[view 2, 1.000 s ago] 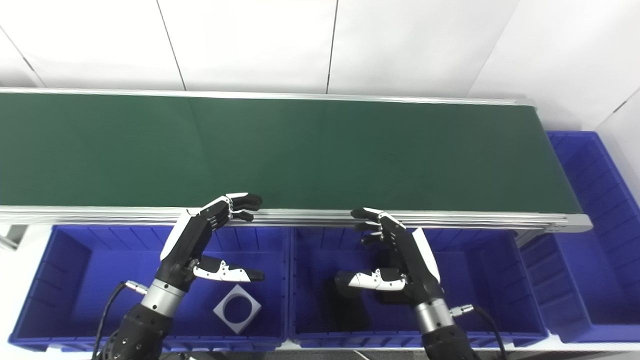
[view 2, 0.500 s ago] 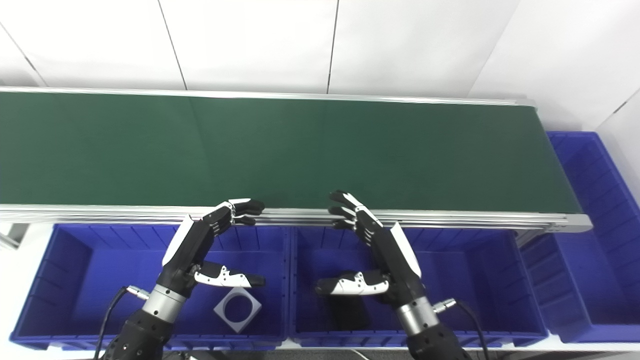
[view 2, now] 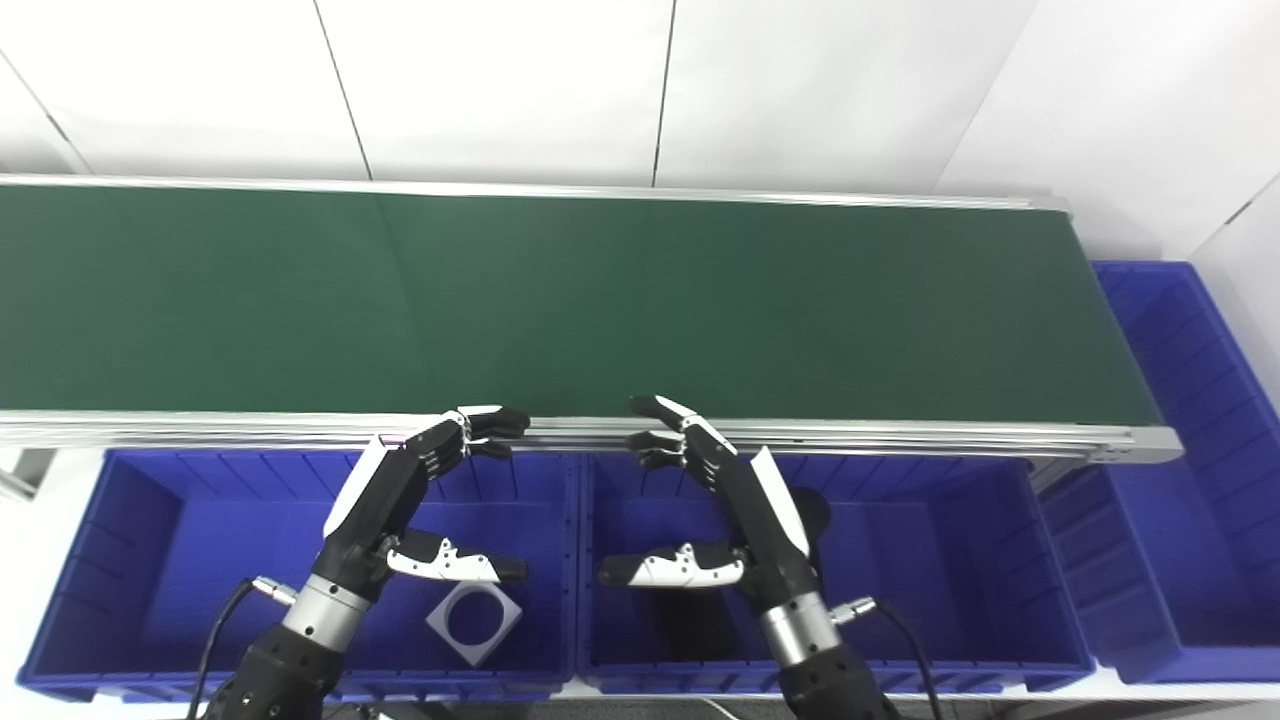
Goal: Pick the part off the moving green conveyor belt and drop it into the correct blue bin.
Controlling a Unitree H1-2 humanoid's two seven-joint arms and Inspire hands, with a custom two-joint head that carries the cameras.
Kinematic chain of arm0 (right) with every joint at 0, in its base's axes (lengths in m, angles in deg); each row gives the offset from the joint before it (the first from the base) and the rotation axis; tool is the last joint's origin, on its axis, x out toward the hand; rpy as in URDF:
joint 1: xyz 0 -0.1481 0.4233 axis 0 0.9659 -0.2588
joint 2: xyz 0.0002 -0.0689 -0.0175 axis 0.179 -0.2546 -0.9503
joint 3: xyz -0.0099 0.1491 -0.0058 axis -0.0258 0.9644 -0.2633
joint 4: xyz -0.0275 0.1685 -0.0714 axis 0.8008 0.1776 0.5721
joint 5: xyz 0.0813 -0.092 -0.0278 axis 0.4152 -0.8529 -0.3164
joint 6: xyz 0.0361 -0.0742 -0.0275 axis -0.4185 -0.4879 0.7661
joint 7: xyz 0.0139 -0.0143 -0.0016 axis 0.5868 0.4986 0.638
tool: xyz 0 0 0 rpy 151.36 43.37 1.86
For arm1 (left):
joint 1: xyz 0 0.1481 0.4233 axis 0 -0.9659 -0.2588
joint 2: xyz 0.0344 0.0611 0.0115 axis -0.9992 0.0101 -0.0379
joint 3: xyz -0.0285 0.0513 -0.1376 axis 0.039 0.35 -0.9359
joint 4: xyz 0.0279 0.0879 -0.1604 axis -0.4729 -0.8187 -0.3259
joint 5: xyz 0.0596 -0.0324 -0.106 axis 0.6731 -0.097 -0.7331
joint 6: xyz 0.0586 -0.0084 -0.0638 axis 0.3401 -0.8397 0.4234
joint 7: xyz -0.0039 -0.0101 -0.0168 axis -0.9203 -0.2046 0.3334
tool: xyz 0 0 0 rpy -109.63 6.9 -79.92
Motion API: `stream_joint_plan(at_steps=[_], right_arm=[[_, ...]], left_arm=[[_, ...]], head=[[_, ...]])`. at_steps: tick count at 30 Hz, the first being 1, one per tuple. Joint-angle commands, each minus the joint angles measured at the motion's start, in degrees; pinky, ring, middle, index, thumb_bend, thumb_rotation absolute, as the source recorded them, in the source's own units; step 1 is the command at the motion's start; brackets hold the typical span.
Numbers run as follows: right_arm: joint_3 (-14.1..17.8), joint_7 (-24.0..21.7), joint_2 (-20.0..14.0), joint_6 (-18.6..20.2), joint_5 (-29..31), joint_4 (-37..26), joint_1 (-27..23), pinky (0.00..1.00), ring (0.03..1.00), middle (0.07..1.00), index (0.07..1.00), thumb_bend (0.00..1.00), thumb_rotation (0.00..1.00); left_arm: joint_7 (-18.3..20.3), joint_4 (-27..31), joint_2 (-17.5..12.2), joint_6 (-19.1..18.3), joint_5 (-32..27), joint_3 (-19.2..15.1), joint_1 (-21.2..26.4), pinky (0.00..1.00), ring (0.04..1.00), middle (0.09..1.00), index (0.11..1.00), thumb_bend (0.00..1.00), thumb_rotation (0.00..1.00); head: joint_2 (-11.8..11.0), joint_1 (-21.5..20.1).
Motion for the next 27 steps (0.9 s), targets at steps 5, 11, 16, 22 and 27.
stream_joint_plan(at_steps=[5,11,16,22,27], right_arm=[[-0.7,-0.4,-0.2,-2.3,0.0,-0.2,-0.8,0.64,0.741,0.865,0.796,1.00,0.26],[-1.0,-0.9,-0.3,-2.2,0.5,0.5,-1.0,0.66,0.772,0.879,0.800,1.00,0.25],[-0.9,-0.8,-0.4,-2.5,0.4,1.0,-1.0,0.66,0.777,0.883,0.800,1.00,0.28],[-0.8,-0.7,-0.6,-2.6,0.3,1.3,-1.1,0.66,0.776,0.884,0.804,1.00,0.27],[-0.7,-0.8,-0.9,-3.0,0.6,1.7,-1.2,0.66,0.778,0.888,0.806,1.00,0.26]], left_arm=[[-0.2,1.3,-0.3,2.2,0.7,0.2,-0.4,0.67,0.744,0.759,0.724,0.91,0.19],[-0.1,1.1,-0.5,2.1,0.7,0.4,-0.4,0.67,0.740,0.756,0.722,0.92,0.20],[-0.2,1.0,-0.5,2.1,0.8,0.6,-0.4,0.67,0.742,0.757,0.720,0.92,0.20],[-0.2,0.6,-0.5,2.1,0.6,0.8,-0.1,0.67,0.744,0.759,0.720,0.92,0.19],[-0.3,0.5,-0.4,2.1,0.6,0.9,-0.1,0.68,0.745,0.760,0.722,0.92,0.20]], head=[[-0.5,-0.1],[-0.6,0.1],[-0.6,0.0],[-0.6,0.2],[-0.6,0.5]])
